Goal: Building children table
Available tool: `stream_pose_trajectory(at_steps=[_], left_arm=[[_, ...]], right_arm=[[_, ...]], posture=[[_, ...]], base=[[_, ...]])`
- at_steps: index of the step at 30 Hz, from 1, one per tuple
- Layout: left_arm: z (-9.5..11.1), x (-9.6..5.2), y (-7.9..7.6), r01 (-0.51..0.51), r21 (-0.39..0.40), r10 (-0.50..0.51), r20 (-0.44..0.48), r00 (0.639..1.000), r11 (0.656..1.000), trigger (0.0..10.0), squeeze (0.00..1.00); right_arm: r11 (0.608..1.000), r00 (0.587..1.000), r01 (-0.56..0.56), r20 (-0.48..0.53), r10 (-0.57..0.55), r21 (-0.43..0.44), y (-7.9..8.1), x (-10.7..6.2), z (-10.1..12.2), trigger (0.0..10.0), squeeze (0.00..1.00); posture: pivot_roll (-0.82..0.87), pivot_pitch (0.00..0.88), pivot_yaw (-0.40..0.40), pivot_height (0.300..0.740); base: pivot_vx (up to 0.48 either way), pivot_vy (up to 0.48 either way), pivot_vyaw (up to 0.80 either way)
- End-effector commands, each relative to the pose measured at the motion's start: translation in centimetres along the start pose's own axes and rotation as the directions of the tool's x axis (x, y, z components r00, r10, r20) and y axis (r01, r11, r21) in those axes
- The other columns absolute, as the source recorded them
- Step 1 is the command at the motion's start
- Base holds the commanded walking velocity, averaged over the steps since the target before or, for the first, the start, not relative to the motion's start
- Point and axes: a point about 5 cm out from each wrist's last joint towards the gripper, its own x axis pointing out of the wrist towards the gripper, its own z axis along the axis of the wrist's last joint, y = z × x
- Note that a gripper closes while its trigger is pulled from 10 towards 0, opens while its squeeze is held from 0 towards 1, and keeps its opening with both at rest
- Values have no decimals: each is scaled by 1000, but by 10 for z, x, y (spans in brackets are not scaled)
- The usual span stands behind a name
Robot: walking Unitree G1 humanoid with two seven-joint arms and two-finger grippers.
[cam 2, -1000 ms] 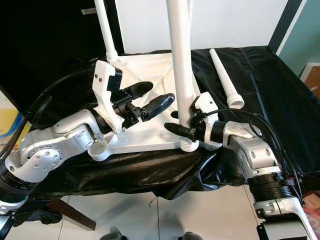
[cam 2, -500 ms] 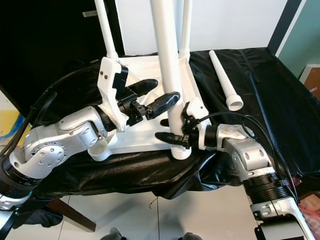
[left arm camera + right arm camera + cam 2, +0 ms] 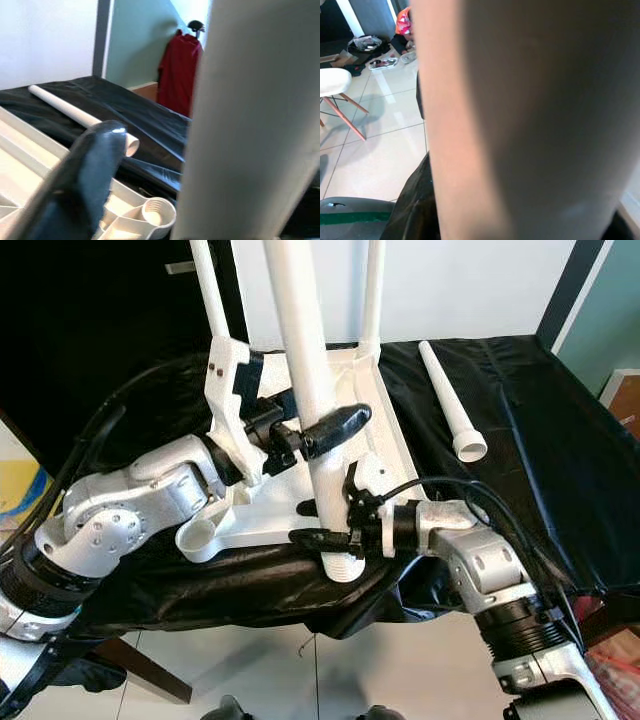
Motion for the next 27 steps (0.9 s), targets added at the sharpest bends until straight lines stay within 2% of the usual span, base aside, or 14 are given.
stream_pose_trajectory(at_steps=[1, 4, 9, 11, 15, 22, 25, 26, 27], left_arm=[[7, -6, -29, 525, 8, -525, -6, 851, 851, 0, 0], [7, -6, -29, 524, -5, -524, -7, 852, 852, 0, 0], [9, -3, -24, 456, -25, -456, -9, 890, 890, 0, 0], [9, -3, -24, 456, -25, -456, -9, 890, 890, 0, 0], [8, -1, -20, 406, -3, -406, -19, 914, 914, 0, 0], [6, -2, -12, 423, 19, -422, -36, 906, 906, 0, 0], [5, -1, -6, 396, 49, -393, -57, 918, 917, 0, 0], [5, 1, -1, 351, 70, -347, -70, 935, 934, 3569, 0], [5, 1, -1, 351, 70, -347, -70, 935, 934, 3569, 0]], right_arm=[[1000, 1000, -11, 9, 11, -14, 2, 0, 3, 10000, 0], [1000, 1000, -10, 9, 10, -13, 2, 0, 3, 10000, 0], [1000, 1000, 13, 15, -13, 3, 3, -1, 3, 10000, 0], [1000, 1000, 13, 15, -13, 3, 3, -1, 3, 10000, 0], [1000, 999, 20, 28, -20, 23, 5, -1, 4, 10000, 0], [999, 999, 21, 34, -22, 24, 6, -1, 5, 10000, 0], [999, 999, 37, 39, -38, 22, 5, -3, 6, 10000, 0], [998, 997, 57, 48, -57, 20, 3, -3, 7, 10000, 0], [998, 997, 57, 48, -57, 20, 3, -3, 7, 10000, 0]], posture=[[-83, 29, 31, 740], [-81, 32, 35, 740], [-74, 40, 37, 740], [-74, 40, 37, 740], [-71, 42, 35, 740], [-73, 43, 36, 740], [-76, 46, 35, 740], [-76, 48, 35, 740], [-76, 48, 35, 740]], base=[[0, 0, 0], [0, 0, 0], [0, 0, 0], [0, 0, 0], [0, 0, 0], [0, 0, 0], [0, 0, 0], [0, 0, 0], [0, 0, 0]])
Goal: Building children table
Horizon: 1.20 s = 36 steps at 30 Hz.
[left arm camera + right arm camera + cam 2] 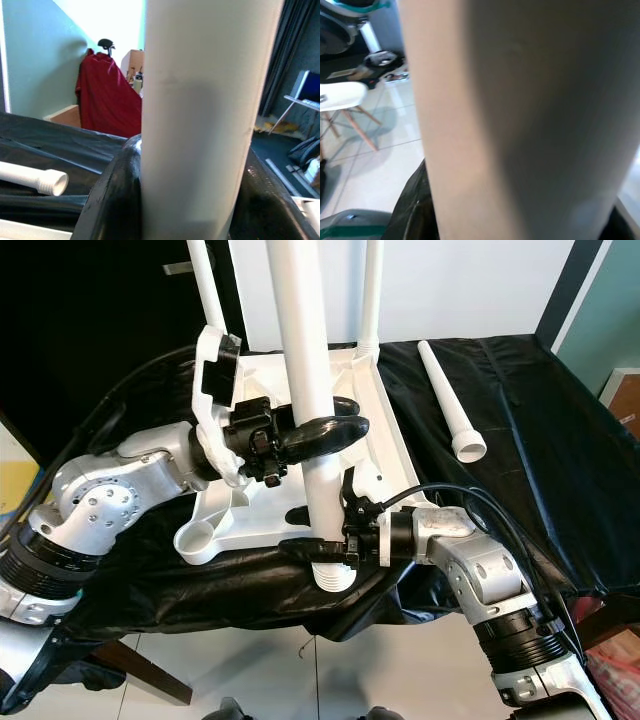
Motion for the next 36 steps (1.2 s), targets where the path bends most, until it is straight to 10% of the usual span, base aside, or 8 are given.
stream_pose_trajectory(at_steps=[1, 3, 4, 14, 15, 25, 36], left_arm=[[-4, 5, -3, 82, 23, -80, -58, 995, 996, 10000, 0], [-3, 6, 0, 48, 36, -45, -70, 997, 998, 10000, 0], [-2, 6, 2, 18, 48, -14, -81, 997, 999, 10000, 0], [4, 3, 12, -109, 124, 124, -120, 985, 986, 10000, 0], [10, 3, 18, -175, 142, 190, -102, 976, 974, 10000, 0], [32, 5, 37, -378, 157, 387, -26, 922, 912, 10000, 0], [54, 19, 56, -594, 182, 587, 95, 804, 784, 10000, 0]], right_arm=[[995, 995, 94, 12, -94, 17, -8, -3, 1, 10000, 0], [992, 992, 123, 27, -124, 20, -10, -4, 3, 10000, 78], [989, 988, 146, 40, -147, 27, -12, -5, 4, 10000, 1000], [973, 971, 231, 61, -232, 28, -17, -13, 6, 10000, 1000], [962, 959, 271, 75, -272, 25, -20, -14, 8, 10000, 0], [919, 912, 391, 119, -393, 38, -29, -10, 14, 10000, 0], [735, 708, 675, 226, -669, 64, -45, 31, 20, 10000, 0]], posture=[[-76, 49, 33, 740], [-76, 50, 33, 740], [-76, 51, 33, 740], [-76, 53, 24, 740], [-75, 53, 21, 740], [-72, 46, 11, 740], [-81, 34, 24, 740]], base=[[0, 0, 0], [0, 0, 0], [0, 0, 0], [0, 0, 0], [0, 0, 0], [0, 0, 0], [0, 0, 0]])
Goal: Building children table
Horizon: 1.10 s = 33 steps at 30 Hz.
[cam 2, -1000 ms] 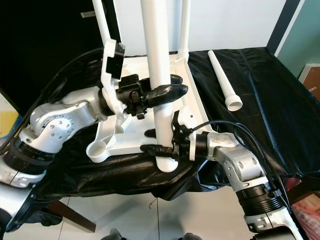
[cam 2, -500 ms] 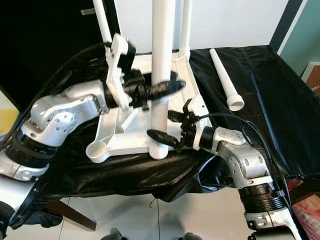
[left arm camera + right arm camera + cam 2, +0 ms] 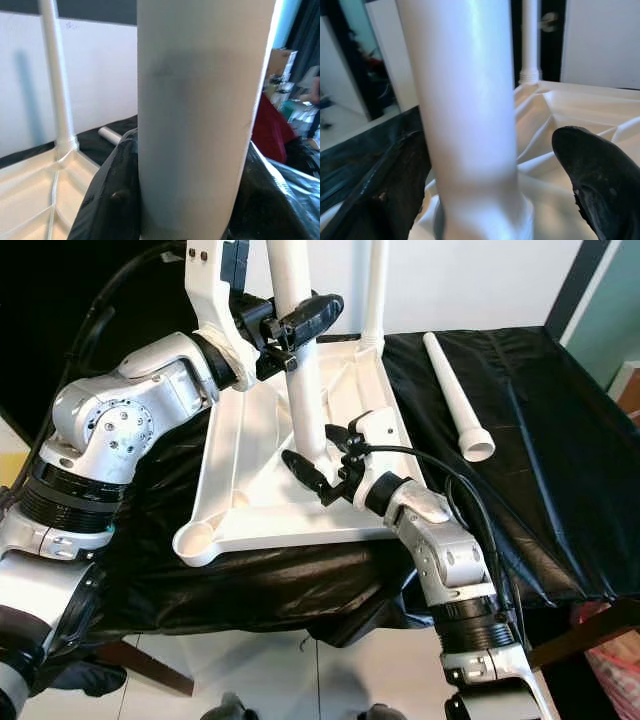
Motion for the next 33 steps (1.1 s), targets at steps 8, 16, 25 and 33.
stream_pose_trajectory(at_steps=[8, 16, 25, 33], left_arm=[[6, 26, -17, -122, 46, 119, 65, 991, 991, 10000, 0], [-2, 38, -39, -163, 53, 159, 72, 985, 985, 10000, 0], [-3, 42, -46, -156, 66, 151, 74, 986, 986, 10000, 0], [-4, 45, -51, -159, 81, 153, 76, 985, 984, 10000, 0]], right_arm=[[951, 953, 300, 51, -297, -77, -3, 31, 4, 10000, 0], [885, 900, 436, 88, -427, -161, 12, 55, 8, 10000, 0], [880, 900, 436, 107, -423, -187, 21, 60, 8, 10000, 0], [862, 885, 466, 121, -450, -201, 20, 62, 4, 0, 0]], posture=[[-74, 44, 35, 740], [-58, 49, 36, 740], [-57, 50, 37, 740], [-68, 49, 45, 740]], base=[[0, 0, 0], [0, 0, 0], [0, 0, 0], [0, 0, 0]])
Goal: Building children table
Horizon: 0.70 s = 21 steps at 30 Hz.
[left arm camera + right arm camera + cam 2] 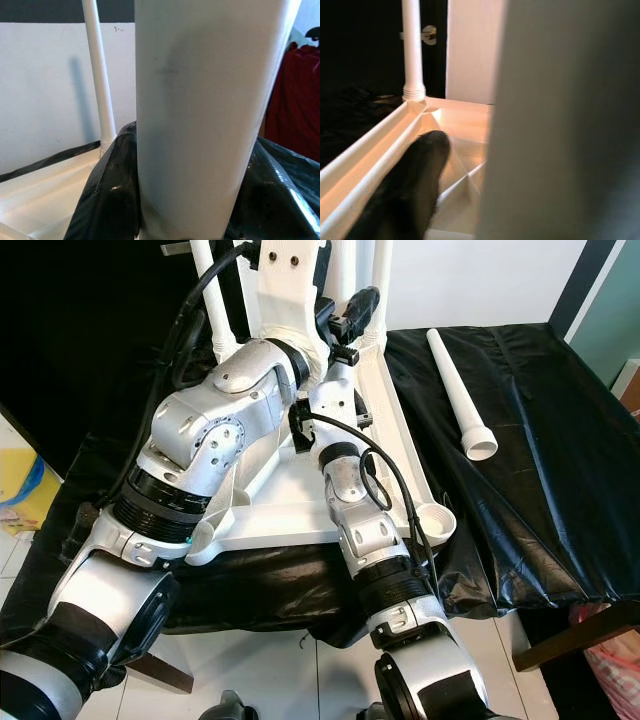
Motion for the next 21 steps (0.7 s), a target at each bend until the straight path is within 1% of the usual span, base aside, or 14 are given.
stream_pose_trajectory(at_steps=[1, 6, 12, 13, 15, 16, 18, 21], left_arm=[[4, 2, -16, 68, -17, -68, 18, 998, 998, 10000, 0], [3, 2, -17, 71, -6, -71, 18, 997, 997, 10000, 0], [2, 0, -20, 106, 14, -106, 27, 994, 994, 10000, 0], [3, -1, -19, 105, -6, -104, 46, 993, 995, 10000, 227], [4, -2, -17, 99, -31, -97, 70, 993, 995, 10000, 227], [4, -2, -17, 100, -37, -97, 77, 992, 994, 10000, 1000], [4, -3, -16, 102, -40, -99, 84, 992, 994, 10000, 1000], [7, -5, -17, 131, -29, -127, 121, 985, 991, 10000, 1000]], right_arm=[[1000, 999, -26, 22, 26, -3, 10, 2, 5, 0, 0], [1000, 1000, -14, 7, 14, 6, 6, 3, 2, 0, 0], [1000, 1000, 4, 5, -4, 14, 1, 4, 1, 0, 0], [999, 1000, 23, -3, -23, 22, -3, 4, 0, 1922, 0], [998, 999, 45, -11, -45, 31, -7, 5, -1, 1922, 0], [998, 998, 56, -12, -55, 31, -9, 6, -1, 10000, 0], [997, 998, 64, -12, -64, 30, -12, 7, -1, 10000, 0], [996, 997, 81, -18, -81, 44, -18, 8, -1, 10000, 0]], posture=[[-69, 48, 45, 740], [-69, 47, 47, 740], [-68, 46, 45, 740], [-68, 46, 45, 740], [-68, 46, 45, 740], [-69, 45, 43, 740], [-69, 45, 43, 740], [-70, 44, 40, 740]], base=[[0, 0, 0], [0, 0, 0], [0, 0, 0], [0, 0, 0], [0, 0, 0], [0, 0, 0], [0, 0, 0], [0, 0, 0]])
